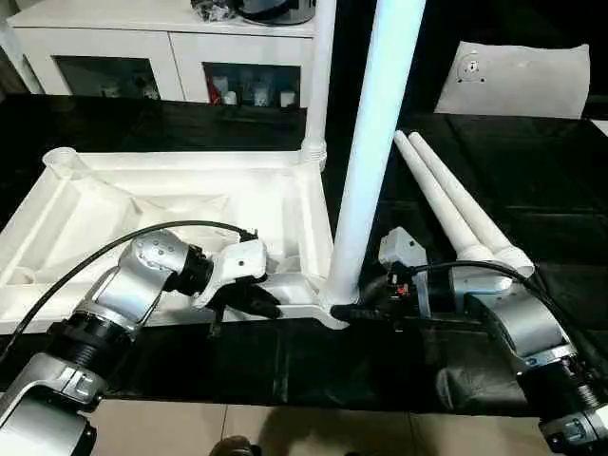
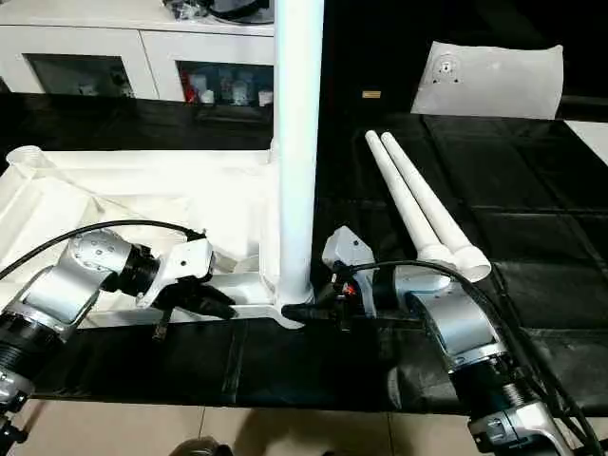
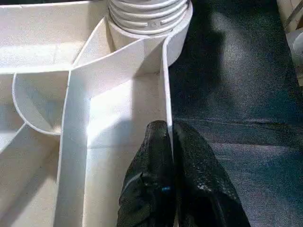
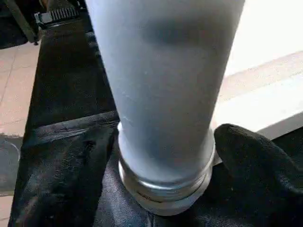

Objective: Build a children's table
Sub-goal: Rotate leg to tighten

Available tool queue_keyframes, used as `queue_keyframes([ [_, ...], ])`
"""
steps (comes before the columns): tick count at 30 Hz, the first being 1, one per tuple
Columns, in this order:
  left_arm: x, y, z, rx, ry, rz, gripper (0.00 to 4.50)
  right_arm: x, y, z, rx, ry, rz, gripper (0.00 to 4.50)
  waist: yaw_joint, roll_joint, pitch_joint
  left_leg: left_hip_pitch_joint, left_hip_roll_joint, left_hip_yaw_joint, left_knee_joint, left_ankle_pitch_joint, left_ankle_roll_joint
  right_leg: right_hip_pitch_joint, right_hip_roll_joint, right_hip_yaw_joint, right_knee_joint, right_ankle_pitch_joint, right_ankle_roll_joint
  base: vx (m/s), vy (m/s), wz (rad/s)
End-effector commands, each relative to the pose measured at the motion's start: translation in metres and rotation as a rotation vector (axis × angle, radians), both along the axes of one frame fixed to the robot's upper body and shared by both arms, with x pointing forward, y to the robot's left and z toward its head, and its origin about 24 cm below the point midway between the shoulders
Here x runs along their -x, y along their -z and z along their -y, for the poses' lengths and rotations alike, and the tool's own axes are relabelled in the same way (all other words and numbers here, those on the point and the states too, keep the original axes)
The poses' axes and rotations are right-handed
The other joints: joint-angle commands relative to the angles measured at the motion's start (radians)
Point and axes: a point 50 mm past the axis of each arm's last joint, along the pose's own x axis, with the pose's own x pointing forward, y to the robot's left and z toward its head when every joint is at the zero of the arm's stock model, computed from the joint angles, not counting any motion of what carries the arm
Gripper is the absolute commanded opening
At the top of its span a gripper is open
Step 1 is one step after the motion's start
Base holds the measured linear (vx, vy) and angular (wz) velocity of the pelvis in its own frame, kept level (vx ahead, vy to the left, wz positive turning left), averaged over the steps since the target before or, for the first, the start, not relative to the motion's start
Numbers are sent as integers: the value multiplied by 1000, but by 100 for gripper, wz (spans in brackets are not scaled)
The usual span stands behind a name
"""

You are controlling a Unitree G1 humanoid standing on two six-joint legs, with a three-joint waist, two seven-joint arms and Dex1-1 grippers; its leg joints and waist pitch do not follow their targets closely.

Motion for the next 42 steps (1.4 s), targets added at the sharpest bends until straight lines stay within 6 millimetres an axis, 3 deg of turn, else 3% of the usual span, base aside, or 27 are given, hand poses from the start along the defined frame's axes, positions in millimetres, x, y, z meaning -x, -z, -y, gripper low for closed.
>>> queue_keyframes([
  [1,0,-5,4,-1,58,6,0,-2,-4,-3,-22,-18,3,347,-1,2,-71,12,57,-17,-67,-159,42,56,-97,62,-72,-281,-157,0,0,0],
  [7,0,-5,5,5,59,4,0,1,-3,-4,-44,-21,-17,290,0,0,-72,13,58,-17,-67,-156,43,54,-96,62,-70,-276,-159,0,0,0],
  [9,0,-5,6,19,47,-2,0,2,-2,-6,-64,-17,-28,281,1,5,-72,13,57,-17,-66,-160,41,55,-97,62,-72,-276,-159,0,0,0],
  [16,-7,-7,13,72,-82,6,0,12,7,-17,-103,13,-77,269,1,0,-69,14,58,-15,-68,-169,37,53,-97,62,-76,-304,-157,0,0,0],
  [17,-13,-11,20,126,-167,8,0,11,11,-21,-102,79,-85,268,4,-2,-69,15,57,-17,-68,-174,31,54,-99,62,-75,-320,-151,0,0,0],
  [18,-18,-13,24,149,-223,23,0,9,14,-24,-102,135,-85,268,4,2,-67,19,58,-18,-68,-183,20,49,-99,61,-77,-339,-151,0,0,0],
  [20,-23,-14,28,175,-293,34,0,5,18,-28,-101,213,-89,267,0,4,-66,16,54,-22,-70,-202,9,53,-101,57,-84,-386,-136,0,0,0],
  [23,-31,-14,38,233,-464,38,0,-4,18,-41,-152,396,-126,266,-14,3,-65,19,51,-22,-70,-223,-3,49,-100,56,-94,-426,-117,0,0,0],
  [24,-34,-13,42,246,-521,39,0,-7,19,-45,-157,468,-136,266,-13,9,-67,20,50,-25,-70,-223,-4,50,-102,54,-94,-429,-117,0,0,0],
  [27,-36,-11,57,277,-656,37,0,-11,26,-56,-146,654,-164,261,-29,11,-67,17,50,-24,-71,-225,-11,49,-98,57,-93,-387,-122,0,0,0],
  [28,-36,-11,64,283,-700,41,0,-12,29,-60,-140,736,-178,261,-30,22,-69,18,48,-27,-70,-225,-8,49,-99,56,-93,-381,-125,0,0,0],
  [29,-36,-11,64,284,-701,41,0,-13,29,-60,-139,738,-178,261,-34,17,-69,17,48,-25,-71,-226,-5,49,-96,57,-95,-373,-122,0,0,0],
  [32,-39,-13,73,323,-774,53,0,-17,29,-66,-121,822,-178,261,-37,23,-71,15,43,-24,-68,-213,5,53,-93,57,-92,-332,-125,0,0,0],
  [33,-40,-14,76,327,-773,65,0,-21,27,-68,-134,846,-165,317,-38,24,-71,12,41,-22,-67,-204,14,52,-92,59,-93,-324,-122,0,0,0],
  [34,-40,-16,78,333,-739,80,0,-25,24,-68,-149,872,-142,317,-37,34,-74,13,41,-23,-66,-199,14,54,-92,58,-90,-316,-123,0,0,0],
  [35,-40,-18,80,334,-714,87,0,-28,21,-68,-159,891,-125,334,-38,31,-75,11,42,-23,-67,-193,18,54,-92,58,-92,-310,-121,0,0,0],
  [36,-40,-18,79,333,-704,89,0,-29,19,-68,-174,903,-121,334,-41,39,-76,6,39,-24,-67,-181,18,57,-89,57,-85,-284,-122,0,0,0],
  [39,-40,-15,72,282,-656,124,0,-29,12,-62,-185,905,-68,364,-59,39,-79,0,37,-25,-66,-164,33,64,-86,55,-82,-229,-124,0,0,0],
  [40,-40,-16,69,280,-646,131,0,-28,10,-57,-191,901,-52,377,-60,54,-79,0,40,-26,-62,-137,46,62,-87,57,-78,-185,-140,0,0,0],
  [41,-41,-15,67,276,-630,135,0,-26,8,-51,-192,893,-34,389,-61,49,-80,3,40,-23,-61,-133,50,61,-83,56,-81,-175,-138,0,0,0],
  [42,-42,-15,65,271,-617,148,0,-24,7,-44,-182,897,-12,398,-60,50,-82,5,43,-23,-60,-125,52,61,-86,59,-75,-153,-147,0,0,0],
])
